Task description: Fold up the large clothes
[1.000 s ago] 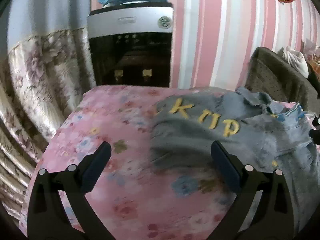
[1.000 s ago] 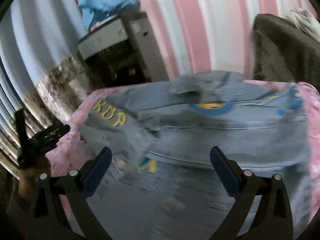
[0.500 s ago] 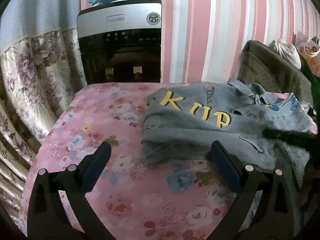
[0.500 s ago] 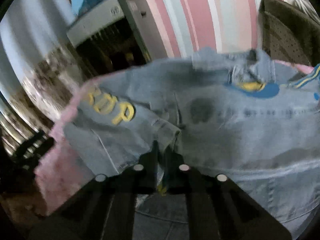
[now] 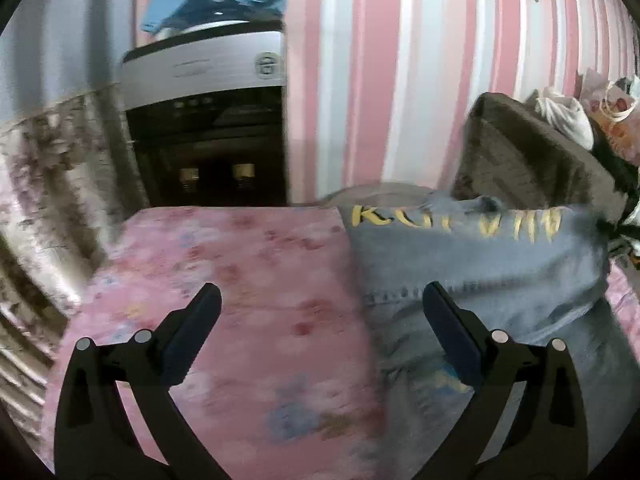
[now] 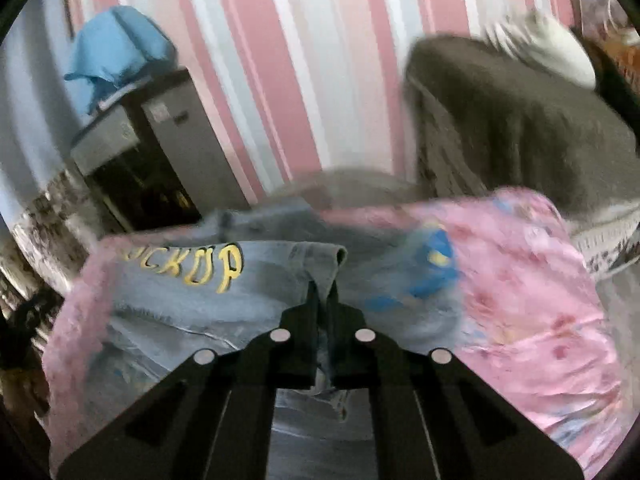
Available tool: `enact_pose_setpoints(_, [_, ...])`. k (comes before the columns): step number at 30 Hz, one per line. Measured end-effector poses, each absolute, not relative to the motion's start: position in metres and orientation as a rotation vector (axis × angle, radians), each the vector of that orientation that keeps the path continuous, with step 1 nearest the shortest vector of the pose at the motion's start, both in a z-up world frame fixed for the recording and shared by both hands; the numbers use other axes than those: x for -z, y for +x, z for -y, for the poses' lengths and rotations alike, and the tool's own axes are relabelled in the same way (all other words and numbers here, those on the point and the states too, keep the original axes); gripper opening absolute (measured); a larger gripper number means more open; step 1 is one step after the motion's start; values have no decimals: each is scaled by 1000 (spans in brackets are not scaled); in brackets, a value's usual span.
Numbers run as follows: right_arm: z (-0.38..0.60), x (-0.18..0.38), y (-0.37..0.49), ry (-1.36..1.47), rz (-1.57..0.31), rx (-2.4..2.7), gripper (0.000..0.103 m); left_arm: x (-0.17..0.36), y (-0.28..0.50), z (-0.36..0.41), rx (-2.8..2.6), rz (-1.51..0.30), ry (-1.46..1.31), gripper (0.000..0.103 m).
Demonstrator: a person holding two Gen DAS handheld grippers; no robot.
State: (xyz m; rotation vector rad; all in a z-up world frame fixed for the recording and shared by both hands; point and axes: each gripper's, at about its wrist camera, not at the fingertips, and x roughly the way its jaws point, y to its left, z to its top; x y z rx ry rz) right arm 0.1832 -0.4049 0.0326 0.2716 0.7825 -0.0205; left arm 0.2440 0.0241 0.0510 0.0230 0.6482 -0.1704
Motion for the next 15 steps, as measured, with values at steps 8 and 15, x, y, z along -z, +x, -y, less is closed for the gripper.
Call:
enact_pose_setpoints(8, [430, 13, 185, 235, -879, 82, 54, -18, 300, 68, 223, -825, 126, 100])
enact_pose_setpoints(15, [395, -13, 174, 140, -756, -45, 63, 29, 308, 66, 137, -930, 178, 100])
